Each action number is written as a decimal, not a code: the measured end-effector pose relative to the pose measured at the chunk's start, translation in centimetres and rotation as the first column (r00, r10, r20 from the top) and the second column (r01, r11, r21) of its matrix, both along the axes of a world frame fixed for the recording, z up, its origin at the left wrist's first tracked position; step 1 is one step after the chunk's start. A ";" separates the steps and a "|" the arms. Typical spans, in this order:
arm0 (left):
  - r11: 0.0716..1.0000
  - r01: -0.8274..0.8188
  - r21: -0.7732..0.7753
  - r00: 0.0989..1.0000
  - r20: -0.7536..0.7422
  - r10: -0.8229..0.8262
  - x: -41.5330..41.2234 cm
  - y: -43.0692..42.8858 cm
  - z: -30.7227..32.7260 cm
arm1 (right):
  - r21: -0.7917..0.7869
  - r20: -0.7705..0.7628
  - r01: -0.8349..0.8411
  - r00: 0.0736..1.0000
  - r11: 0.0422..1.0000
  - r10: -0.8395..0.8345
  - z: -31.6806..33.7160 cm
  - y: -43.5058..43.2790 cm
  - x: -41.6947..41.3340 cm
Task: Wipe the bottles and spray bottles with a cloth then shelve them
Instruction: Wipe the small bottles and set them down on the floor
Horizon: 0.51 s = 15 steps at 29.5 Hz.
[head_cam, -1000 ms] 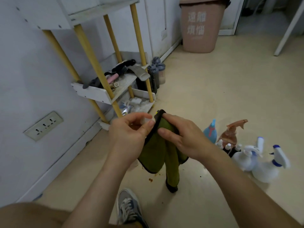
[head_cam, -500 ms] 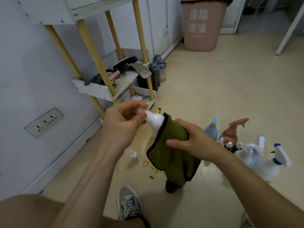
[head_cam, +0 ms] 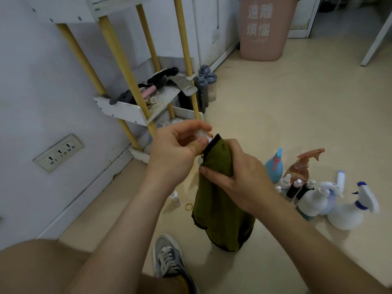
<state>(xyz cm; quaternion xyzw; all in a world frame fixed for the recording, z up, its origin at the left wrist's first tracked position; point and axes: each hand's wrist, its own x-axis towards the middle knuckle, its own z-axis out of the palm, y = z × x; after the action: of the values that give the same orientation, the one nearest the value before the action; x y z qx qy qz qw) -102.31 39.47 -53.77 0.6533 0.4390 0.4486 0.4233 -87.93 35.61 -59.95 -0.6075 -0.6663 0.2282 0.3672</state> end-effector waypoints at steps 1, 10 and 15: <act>0.999 -0.037 -0.013 0.999 0.015 0.037 0.0 0.2 0.0 | 0.026 0.039 0.039 0.998 0.999 -0.040 -0.6 -0.2 -0.1; 0.964 -0.133 -0.232 0.951 0.243 0.190 -1.8 1.0 -0.9 | -0.216 -0.452 -0.170 0.890 0.961 0.055 -0.9 -0.8 1.8; 0.989 0.035 -0.146 0.961 0.278 0.007 -1.2 0.9 -0.5 | -0.292 -0.694 -0.358 0.717 0.887 0.060 1.2 -1.3 1.9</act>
<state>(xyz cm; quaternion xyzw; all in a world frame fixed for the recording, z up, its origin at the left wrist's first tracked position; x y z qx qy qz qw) -103.46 40.37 -54.28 0.5534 0.4032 0.4986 0.5316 -86.06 34.33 -58.71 -0.4661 -0.4933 0.6043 0.4174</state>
